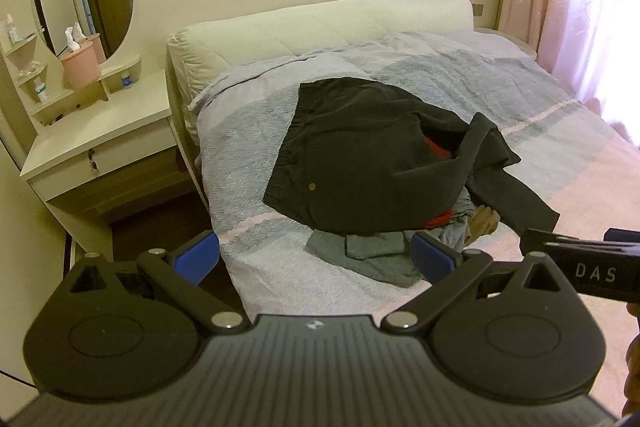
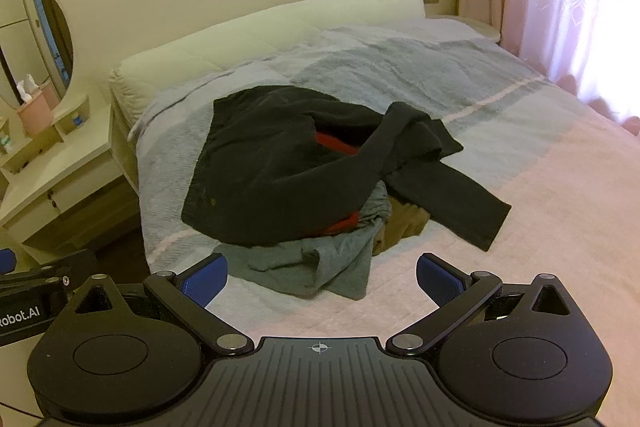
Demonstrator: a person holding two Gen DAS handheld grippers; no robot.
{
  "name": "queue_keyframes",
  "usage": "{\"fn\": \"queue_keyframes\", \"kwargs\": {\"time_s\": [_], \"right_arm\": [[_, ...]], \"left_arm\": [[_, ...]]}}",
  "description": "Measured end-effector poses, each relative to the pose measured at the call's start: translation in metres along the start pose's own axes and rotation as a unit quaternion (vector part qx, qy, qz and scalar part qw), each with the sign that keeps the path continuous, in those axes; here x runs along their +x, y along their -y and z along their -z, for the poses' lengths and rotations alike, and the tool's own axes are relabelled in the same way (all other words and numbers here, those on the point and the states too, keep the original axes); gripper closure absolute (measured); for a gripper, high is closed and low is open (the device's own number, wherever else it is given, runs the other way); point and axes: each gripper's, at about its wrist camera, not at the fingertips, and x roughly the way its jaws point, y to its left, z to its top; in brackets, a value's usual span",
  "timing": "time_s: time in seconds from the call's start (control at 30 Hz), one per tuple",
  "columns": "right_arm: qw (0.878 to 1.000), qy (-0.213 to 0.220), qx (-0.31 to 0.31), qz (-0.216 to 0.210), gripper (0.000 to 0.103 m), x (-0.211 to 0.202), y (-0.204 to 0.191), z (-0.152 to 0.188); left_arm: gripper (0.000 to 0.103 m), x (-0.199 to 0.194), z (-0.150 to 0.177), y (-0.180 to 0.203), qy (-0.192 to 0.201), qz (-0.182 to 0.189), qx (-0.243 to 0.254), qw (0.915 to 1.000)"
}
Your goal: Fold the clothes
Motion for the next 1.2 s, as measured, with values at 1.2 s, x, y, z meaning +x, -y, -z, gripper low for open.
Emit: {"fn": "queue_keyframes", "kwargs": {"time_s": [1.2], "right_arm": [[0.998,-0.046,0.030,0.015,0.000,0.078,-0.019,-0.021]], "left_arm": [[0.002,0.106,-0.023,-0.021,-0.057,0.058,0.061,0.9948]]}}
